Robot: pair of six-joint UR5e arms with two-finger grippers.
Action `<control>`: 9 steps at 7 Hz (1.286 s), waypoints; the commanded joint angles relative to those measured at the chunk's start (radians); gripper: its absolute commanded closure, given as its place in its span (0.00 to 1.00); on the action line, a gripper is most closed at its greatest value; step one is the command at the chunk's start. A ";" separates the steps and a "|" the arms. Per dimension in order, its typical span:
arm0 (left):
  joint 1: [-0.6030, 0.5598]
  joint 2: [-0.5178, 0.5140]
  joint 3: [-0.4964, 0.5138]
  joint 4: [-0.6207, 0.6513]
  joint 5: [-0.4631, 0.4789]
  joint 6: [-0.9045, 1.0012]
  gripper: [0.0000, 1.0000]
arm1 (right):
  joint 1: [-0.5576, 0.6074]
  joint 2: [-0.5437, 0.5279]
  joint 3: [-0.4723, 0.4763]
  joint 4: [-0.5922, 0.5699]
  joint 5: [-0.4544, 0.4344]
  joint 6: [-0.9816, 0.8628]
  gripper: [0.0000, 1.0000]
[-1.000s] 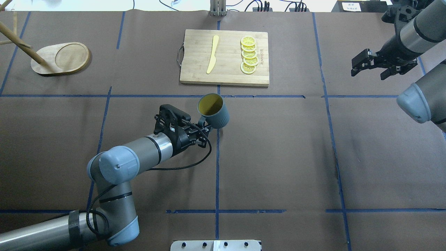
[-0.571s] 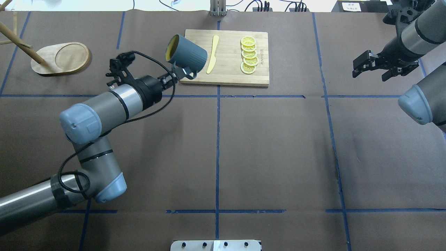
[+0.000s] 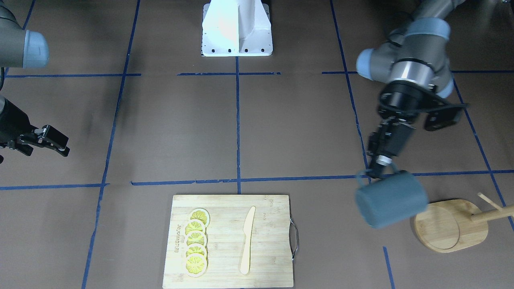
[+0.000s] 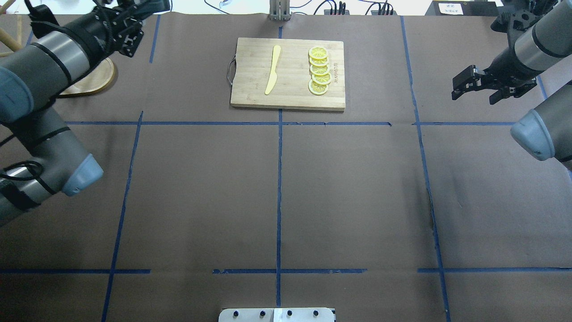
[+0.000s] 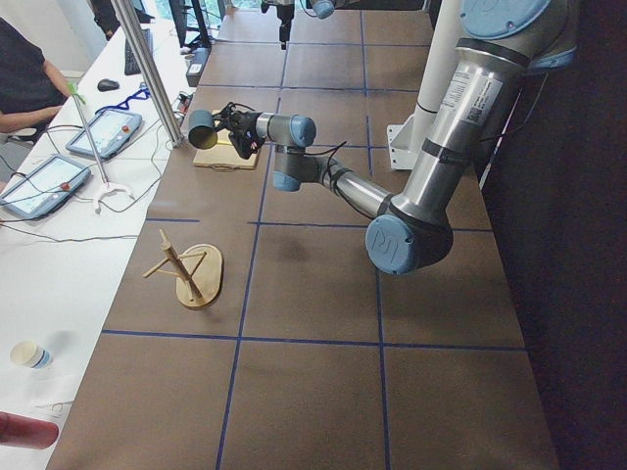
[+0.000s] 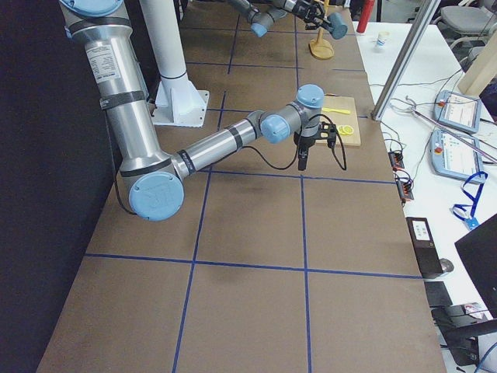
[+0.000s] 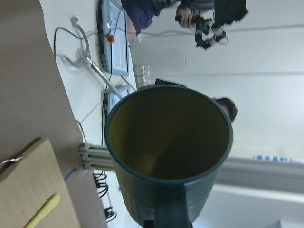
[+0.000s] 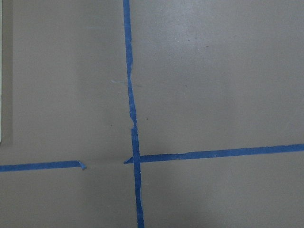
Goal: Hang cup on storage rack
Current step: 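Slide the mug handle onto a rack peg with the left gripper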
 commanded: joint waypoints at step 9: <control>-0.248 0.058 0.451 -0.518 -0.195 -0.440 1.00 | -0.029 0.000 -0.045 0.075 -0.003 0.009 0.00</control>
